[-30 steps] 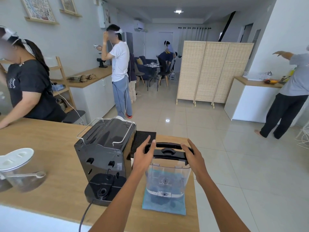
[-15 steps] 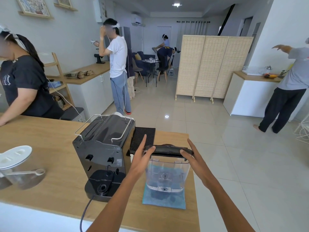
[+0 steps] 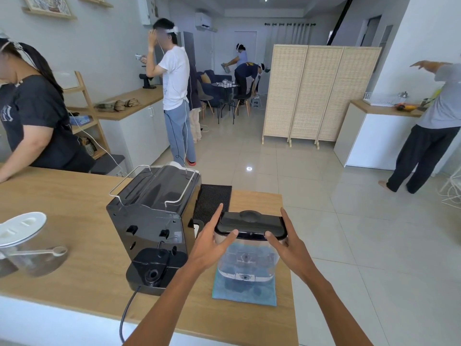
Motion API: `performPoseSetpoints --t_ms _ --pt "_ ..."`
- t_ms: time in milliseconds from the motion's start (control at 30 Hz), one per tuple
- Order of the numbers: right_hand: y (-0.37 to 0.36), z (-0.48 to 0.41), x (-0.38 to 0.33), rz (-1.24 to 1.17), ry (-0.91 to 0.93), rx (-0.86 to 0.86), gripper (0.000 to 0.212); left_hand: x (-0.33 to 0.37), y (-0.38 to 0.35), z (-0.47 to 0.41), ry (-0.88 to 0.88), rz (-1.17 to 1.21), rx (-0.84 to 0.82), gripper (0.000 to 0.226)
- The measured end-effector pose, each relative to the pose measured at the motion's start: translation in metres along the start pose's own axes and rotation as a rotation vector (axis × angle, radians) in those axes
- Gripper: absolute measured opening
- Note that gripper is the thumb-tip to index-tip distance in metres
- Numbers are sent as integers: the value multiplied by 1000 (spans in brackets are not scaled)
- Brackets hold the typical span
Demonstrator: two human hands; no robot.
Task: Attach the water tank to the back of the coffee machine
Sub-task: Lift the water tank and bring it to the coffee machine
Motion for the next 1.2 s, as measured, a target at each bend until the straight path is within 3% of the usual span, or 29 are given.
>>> performPoseSetpoints --t_ms 200,533,800,1200 --pt "-2 3 5 -11 62 2 103 2 4 3 -35 -38 -20 117" --pt "-1 -3 12 -16 80 55 111 -31 0 -4 -7 68 27 113" --pt "4 16 -9 -33 21 122 111 9 19 14 -103 138 153 112" --pt "-10 71 -85 -24 165 161 106 59 98 69 -198 3 295 105"
Point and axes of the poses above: each hand's wrist, its own z-axis away from the middle knuckle, its own y-axis out of the back of the hand, x = y × z, the point moved 6 cm from there along -z, towards the middle knuckle, and after that the axes turned 7 degrees about -y, right-handed, at the moved point
